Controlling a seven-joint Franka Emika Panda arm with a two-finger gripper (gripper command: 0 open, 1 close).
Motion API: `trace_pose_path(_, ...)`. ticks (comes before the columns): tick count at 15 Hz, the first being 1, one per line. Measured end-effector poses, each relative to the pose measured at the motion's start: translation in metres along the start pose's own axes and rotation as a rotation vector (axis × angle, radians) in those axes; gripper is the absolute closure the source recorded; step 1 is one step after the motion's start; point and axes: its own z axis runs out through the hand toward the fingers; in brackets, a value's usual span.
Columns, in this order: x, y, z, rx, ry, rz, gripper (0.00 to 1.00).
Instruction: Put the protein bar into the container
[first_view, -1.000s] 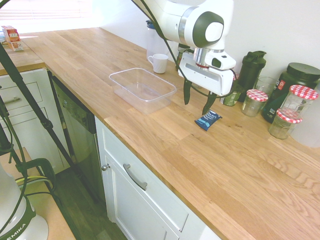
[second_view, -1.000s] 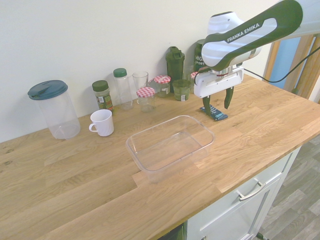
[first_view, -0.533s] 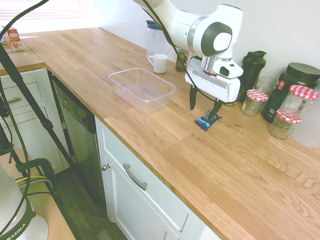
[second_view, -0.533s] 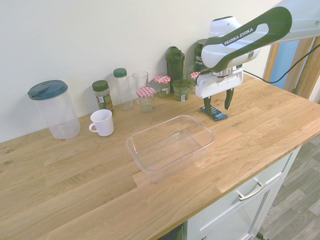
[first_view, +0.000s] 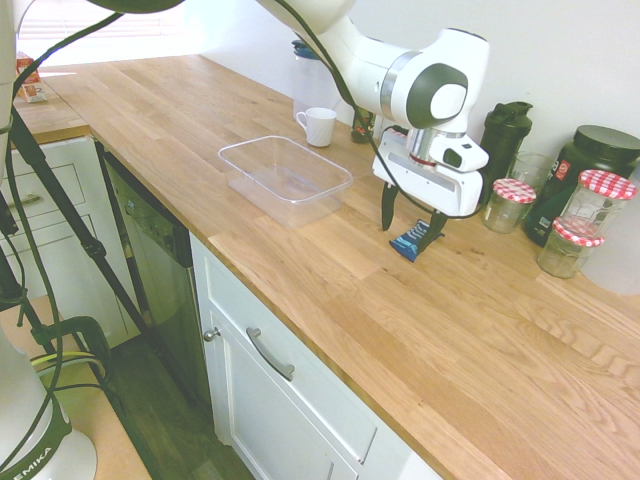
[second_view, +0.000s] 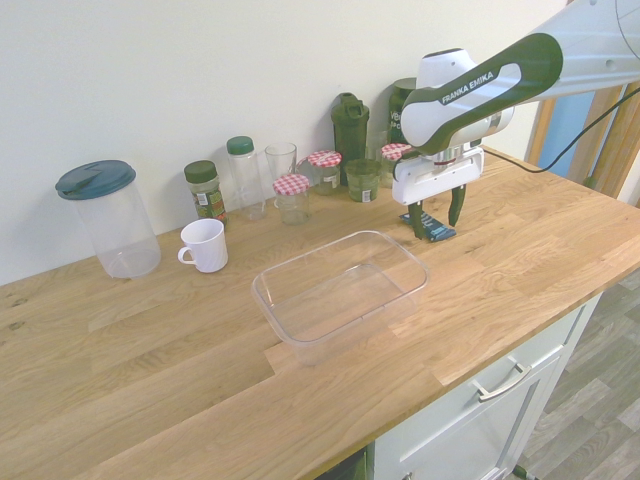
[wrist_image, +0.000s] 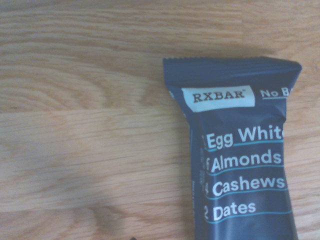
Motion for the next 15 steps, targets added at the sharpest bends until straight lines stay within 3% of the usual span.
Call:
trace_pose_path(7, 0.015, -0.002, 0.007, 0.014, 0.004, 0.004, 0.0)
trace_pose_path(8, 0.018, -0.003, 0.006, 0.015, 0.005, 0.002, 1.0)
trace_pose_path(15, 0.029, -0.008, 0.01, 0.018, -0.002, -0.016, 1.0)
